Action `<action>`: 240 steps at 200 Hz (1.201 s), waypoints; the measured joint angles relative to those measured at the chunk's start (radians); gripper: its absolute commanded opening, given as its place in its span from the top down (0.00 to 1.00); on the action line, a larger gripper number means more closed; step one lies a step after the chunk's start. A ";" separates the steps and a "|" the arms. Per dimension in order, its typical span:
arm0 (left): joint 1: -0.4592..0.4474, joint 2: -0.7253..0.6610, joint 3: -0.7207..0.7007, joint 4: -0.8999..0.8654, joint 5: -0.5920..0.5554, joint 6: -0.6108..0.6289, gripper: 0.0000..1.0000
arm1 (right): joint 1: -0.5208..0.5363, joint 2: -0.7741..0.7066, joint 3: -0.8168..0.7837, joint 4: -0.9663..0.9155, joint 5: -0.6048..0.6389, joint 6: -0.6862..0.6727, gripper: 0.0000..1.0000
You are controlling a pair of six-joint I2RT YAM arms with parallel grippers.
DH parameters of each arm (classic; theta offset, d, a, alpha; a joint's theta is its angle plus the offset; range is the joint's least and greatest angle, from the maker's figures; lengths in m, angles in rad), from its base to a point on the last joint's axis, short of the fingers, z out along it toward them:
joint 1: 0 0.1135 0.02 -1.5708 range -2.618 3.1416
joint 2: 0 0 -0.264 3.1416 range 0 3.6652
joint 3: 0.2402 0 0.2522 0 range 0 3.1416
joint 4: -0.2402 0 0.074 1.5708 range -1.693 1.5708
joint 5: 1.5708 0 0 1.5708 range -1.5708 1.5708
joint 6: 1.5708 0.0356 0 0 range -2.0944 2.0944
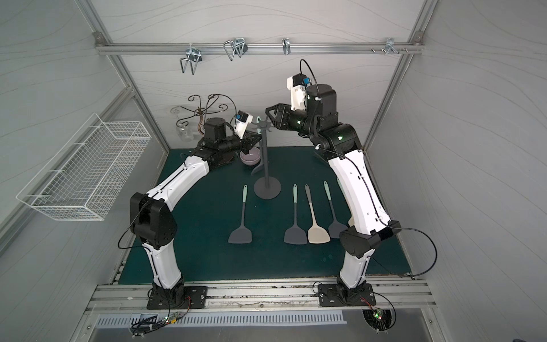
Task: Take the spatula off the kitchen utensil rack
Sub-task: Take off the spatula from the rack.
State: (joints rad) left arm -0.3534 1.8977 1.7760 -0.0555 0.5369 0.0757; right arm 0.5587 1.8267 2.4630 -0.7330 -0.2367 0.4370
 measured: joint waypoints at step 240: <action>0.047 -0.084 -0.075 0.035 -0.131 0.048 1.00 | -0.035 0.160 -0.047 0.046 0.064 -0.001 0.64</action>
State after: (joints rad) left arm -0.3065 1.8133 1.7012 -0.0208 0.4057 0.1234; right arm 0.5240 1.9865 2.4165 -0.6872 -0.1726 0.4358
